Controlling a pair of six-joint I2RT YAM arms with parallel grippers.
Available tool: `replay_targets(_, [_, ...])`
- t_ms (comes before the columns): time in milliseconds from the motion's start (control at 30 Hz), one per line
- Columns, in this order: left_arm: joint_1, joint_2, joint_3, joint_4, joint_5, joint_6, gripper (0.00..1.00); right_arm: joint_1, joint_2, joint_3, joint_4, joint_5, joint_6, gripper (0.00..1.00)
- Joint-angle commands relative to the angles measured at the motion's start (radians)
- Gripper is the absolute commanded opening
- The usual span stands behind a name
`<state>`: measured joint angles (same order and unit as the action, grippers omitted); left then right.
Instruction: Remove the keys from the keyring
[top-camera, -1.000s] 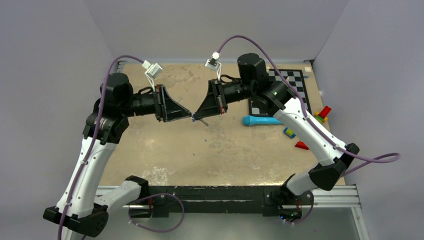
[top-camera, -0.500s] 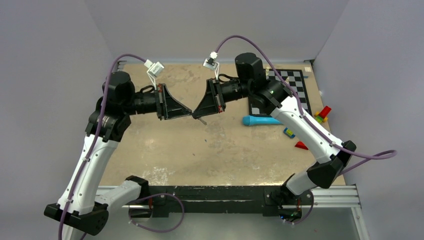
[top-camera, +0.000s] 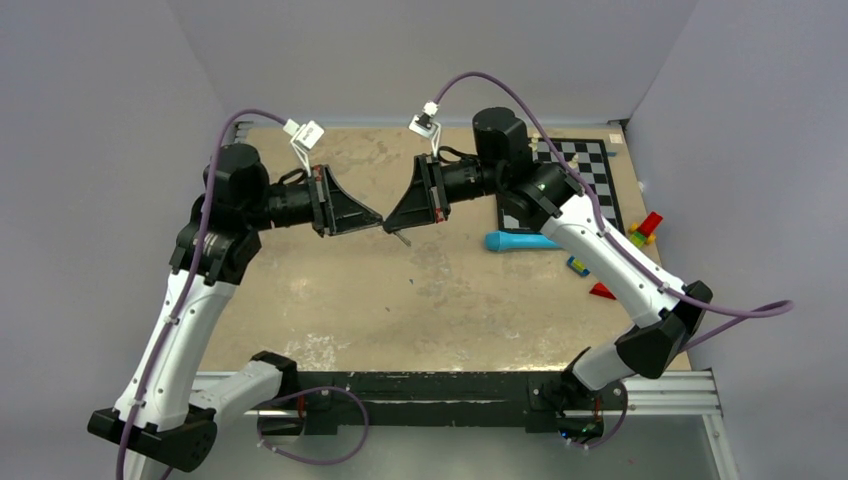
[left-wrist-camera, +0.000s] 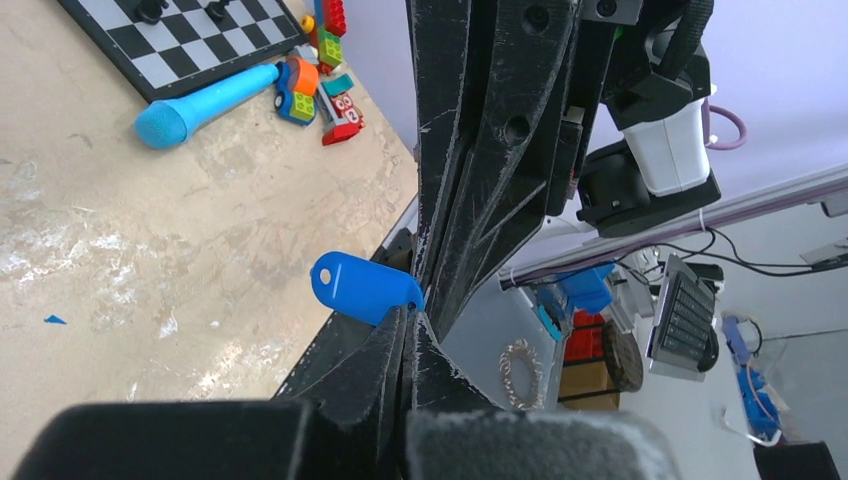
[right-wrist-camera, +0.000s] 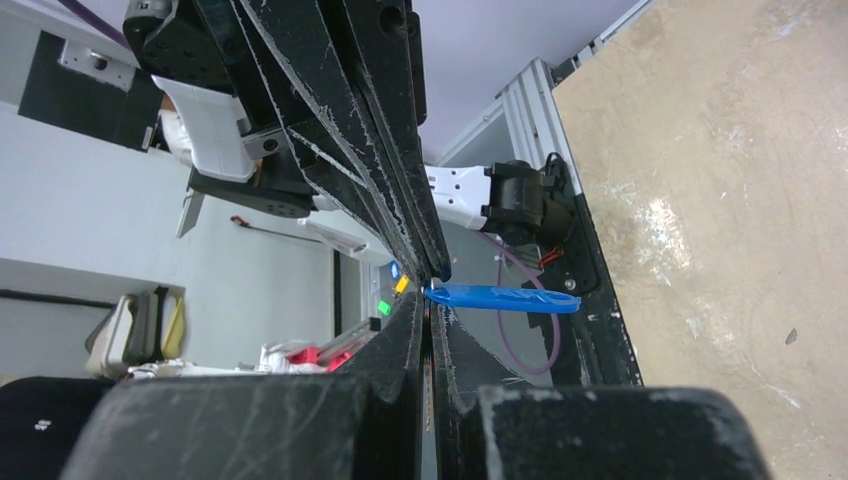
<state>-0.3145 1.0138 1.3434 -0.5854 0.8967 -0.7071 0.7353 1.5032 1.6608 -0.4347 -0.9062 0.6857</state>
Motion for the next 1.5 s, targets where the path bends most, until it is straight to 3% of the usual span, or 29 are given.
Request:
replay_targets(0, [-0.006, -0.023, -0.002, 0.057, -0.031, -0.061, 0.0, 0.008, -0.03, -0.011, 0.113, 0.043, 0.041, 0.0])
replay_targets(367, [-0.006, -0.09, -0.038, 0.1, -0.156, -0.154, 0.0, 0.008, -0.033, -0.007, 0.174, 0.092, 0.085, 0.0])
replay_targets(1000, [-0.006, -0.176, -0.062, 0.121, -0.317, -0.248, 0.0, 0.009, -0.005, -0.022, 0.421, 0.133, 0.284, 0.0])
replay_targets(1467, [-0.006, -0.193, -0.061, 0.122, -0.333, -0.257, 0.0, 0.008, -0.013, -0.054, 0.487, 0.113, 0.331, 0.22])
